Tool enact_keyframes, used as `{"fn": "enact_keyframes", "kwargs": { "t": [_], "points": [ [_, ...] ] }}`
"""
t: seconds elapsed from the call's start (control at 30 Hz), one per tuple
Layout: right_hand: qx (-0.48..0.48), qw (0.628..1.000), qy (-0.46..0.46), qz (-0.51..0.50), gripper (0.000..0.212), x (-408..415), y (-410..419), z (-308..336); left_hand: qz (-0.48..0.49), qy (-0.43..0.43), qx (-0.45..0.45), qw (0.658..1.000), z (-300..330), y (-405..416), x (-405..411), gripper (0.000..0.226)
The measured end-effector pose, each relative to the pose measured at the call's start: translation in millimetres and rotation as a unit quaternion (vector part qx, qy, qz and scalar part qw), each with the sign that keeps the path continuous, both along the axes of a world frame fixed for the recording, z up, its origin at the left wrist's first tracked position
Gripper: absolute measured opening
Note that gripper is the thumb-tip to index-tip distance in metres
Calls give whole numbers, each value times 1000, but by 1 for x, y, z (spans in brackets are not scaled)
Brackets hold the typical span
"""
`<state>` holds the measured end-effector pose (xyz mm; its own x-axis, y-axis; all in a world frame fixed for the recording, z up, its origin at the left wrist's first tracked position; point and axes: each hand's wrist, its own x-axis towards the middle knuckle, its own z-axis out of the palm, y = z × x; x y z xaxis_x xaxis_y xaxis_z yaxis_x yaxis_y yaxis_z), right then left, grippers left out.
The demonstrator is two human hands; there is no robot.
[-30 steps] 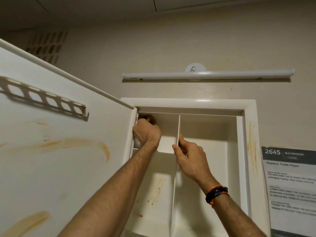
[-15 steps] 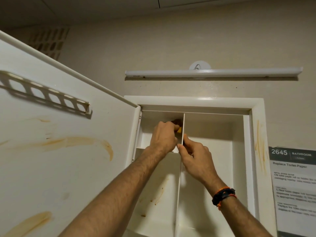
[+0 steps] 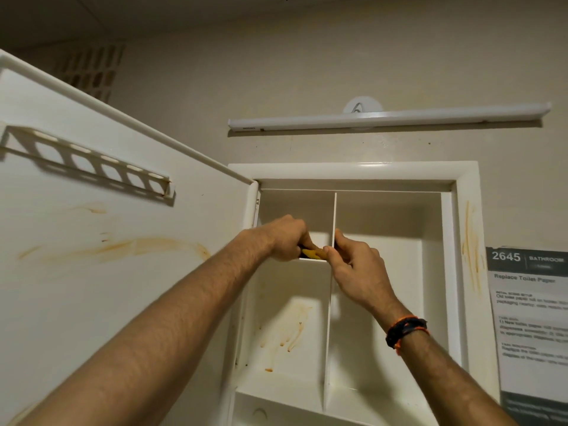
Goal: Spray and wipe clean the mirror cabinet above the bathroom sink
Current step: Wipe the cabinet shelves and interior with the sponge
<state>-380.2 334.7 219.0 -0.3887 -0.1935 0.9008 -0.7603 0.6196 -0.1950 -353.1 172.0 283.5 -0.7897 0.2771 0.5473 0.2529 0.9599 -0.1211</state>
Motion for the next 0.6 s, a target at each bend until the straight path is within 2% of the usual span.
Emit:
{"fn": "enact_keyframes", "kwargs": {
  "t": [0.27,0.4,0.6],
  "points": [
    [6,1000,-20,-1,19,5,-1,1,178,21,-98,979,-3,-5,8,4],
    [11,1000,-28,2,18,8,0,1,184,16,-85,979,-3,2,12,5],
    [16,999,-34,-2,20,7,0,3,151,7,-52,987,-2,-1,22,18]
  ]
}}
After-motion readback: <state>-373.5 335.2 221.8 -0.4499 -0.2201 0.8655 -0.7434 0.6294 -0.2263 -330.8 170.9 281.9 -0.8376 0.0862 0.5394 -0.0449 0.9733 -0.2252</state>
